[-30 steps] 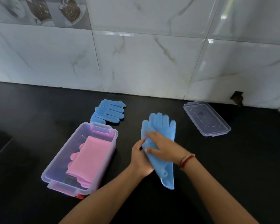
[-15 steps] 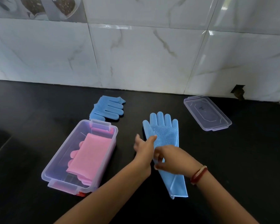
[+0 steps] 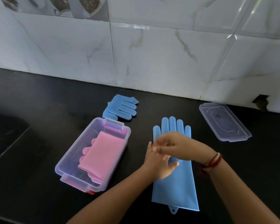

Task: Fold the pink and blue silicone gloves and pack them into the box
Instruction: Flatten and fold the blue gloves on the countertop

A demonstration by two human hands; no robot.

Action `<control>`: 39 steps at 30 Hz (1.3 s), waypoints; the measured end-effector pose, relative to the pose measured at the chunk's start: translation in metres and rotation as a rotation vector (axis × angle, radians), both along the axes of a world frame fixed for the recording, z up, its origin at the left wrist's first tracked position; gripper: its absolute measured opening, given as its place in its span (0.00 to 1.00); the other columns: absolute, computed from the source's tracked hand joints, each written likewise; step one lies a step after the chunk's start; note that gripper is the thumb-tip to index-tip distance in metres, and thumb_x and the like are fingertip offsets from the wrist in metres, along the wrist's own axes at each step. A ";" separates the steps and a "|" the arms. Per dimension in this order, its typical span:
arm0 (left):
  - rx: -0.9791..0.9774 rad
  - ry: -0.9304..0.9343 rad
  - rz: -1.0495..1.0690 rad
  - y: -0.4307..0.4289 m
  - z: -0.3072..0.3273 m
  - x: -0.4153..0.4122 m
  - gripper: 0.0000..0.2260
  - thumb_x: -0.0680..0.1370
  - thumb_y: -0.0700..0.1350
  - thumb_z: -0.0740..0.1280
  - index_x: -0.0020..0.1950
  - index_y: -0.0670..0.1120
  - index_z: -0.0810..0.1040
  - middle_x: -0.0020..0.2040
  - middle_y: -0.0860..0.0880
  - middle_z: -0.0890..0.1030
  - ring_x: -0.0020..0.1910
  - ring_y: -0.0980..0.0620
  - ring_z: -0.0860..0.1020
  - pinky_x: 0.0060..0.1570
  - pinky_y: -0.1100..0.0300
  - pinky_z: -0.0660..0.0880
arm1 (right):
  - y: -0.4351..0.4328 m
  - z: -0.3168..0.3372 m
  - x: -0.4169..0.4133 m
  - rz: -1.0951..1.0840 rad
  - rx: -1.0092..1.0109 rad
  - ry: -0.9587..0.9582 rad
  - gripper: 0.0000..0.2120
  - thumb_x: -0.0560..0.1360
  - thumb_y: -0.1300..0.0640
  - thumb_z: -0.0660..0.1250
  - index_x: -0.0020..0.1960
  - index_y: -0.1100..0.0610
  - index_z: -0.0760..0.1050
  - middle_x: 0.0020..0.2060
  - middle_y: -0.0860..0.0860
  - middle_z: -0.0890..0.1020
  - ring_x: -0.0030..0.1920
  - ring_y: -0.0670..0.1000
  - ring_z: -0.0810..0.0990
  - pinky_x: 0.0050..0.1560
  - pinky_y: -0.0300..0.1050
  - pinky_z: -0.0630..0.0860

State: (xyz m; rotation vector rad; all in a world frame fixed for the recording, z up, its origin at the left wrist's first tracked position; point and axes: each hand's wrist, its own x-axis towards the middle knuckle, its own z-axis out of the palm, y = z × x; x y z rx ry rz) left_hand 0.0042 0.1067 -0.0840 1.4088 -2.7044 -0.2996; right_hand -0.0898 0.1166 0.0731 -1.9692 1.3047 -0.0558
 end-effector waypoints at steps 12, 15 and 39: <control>0.132 -0.032 0.013 0.003 0.003 0.001 0.32 0.78 0.64 0.47 0.77 0.49 0.48 0.79 0.44 0.47 0.76 0.44 0.39 0.67 0.43 0.31 | -0.145 -0.086 0.074 -0.868 0.503 -0.841 0.18 0.78 0.62 0.63 0.66 0.67 0.69 0.63 0.63 0.75 0.64 0.57 0.74 0.63 0.47 0.70; 0.157 -0.095 -0.009 0.004 0.010 0.000 0.31 0.79 0.61 0.48 0.78 0.47 0.48 0.79 0.44 0.48 0.76 0.43 0.40 0.65 0.43 0.28 | -0.172 -0.094 0.093 -1.033 0.486 -0.899 0.20 0.76 0.64 0.66 0.65 0.70 0.68 0.63 0.65 0.74 0.61 0.60 0.77 0.60 0.49 0.74; 0.041 1.080 0.250 0.016 0.124 0.008 0.25 0.67 0.45 0.77 0.62 0.49 0.73 0.58 0.48 0.78 0.57 0.52 0.76 0.57 0.50 0.73 | 0.038 0.055 -0.027 -0.789 0.067 -1.466 0.07 0.66 0.60 0.68 0.40 0.64 0.75 0.42 0.57 0.81 0.45 0.52 0.82 0.48 0.39 0.81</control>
